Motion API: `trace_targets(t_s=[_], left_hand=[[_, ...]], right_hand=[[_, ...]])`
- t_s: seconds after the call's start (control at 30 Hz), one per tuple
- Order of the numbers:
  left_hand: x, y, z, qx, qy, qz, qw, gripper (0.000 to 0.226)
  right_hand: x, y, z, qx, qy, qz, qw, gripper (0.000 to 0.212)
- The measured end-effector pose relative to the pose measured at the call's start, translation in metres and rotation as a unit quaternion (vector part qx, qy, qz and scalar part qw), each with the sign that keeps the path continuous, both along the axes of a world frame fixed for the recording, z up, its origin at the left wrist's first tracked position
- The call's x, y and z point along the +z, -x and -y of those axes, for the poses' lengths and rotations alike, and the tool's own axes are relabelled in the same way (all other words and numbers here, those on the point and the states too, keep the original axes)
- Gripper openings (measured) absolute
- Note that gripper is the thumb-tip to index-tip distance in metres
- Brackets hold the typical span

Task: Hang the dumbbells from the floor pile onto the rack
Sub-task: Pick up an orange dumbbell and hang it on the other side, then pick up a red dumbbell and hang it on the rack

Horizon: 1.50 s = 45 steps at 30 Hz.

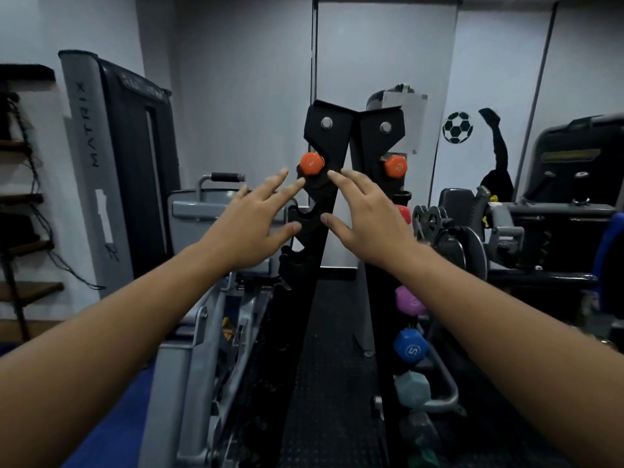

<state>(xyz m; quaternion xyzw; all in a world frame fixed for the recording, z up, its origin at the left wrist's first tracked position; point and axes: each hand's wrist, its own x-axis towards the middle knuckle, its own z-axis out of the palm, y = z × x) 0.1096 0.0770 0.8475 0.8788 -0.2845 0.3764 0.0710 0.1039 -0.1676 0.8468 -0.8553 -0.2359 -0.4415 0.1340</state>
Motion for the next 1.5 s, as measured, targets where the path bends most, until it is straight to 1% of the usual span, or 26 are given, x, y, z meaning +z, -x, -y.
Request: trace_targets(t_s=[0.1,0.27,0.43,0.6,0.73,0.93,1.1,1.23,1.4,1.5], left_hand=[[-0.009,0.012,0.002,0.004,-0.01,0.011,1.0,0.077],[-0.031,0.031,0.008,0.0,-0.013,-0.005,1.0,0.078],[-0.062,0.049,0.017,0.009,-0.008,-0.027,1.0,0.078],[-0.122,0.07,0.025,0.0,-0.022,-0.056,0.998,0.076],[-0.189,0.096,0.026,0.012,-0.039,-0.129,0.991,0.076],[-0.297,0.146,0.018,0.005,-0.036,-0.23,0.972,0.076],[-0.356,0.176,0.02,0.006,-0.026,-0.281,0.959,0.073],[-0.391,0.178,0.027,-0.002,-0.06,-0.323,0.944,0.076],[-0.412,0.172,0.048,-0.008,-0.062,-0.365,0.929,0.074],[-0.431,0.16,0.065,-0.018,-0.072,-0.386,0.92,0.075]], right_hand=[[-0.006,0.013,0.002,0.005,0.0,-0.005,1.0,0.074],[-0.025,0.034,0.005,0.015,-0.01,-0.022,1.0,0.073],[-0.059,0.056,0.008,0.035,-0.043,-0.039,0.998,0.07],[-0.121,0.074,0.01,0.041,-0.049,-0.093,0.994,0.069],[-0.187,0.099,0.012,0.037,-0.047,-0.142,0.988,0.069],[-0.295,0.147,0.018,0.035,-0.058,-0.251,0.966,0.065],[-0.356,0.18,0.029,0.008,-0.091,-0.329,0.94,0.063],[-0.384,0.191,0.046,-0.032,-0.102,-0.383,0.917,0.063],[-0.403,0.192,0.068,-0.064,-0.131,-0.411,0.9,0.061],[-0.418,0.189,0.078,-0.087,-0.133,-0.431,0.888,0.061]])
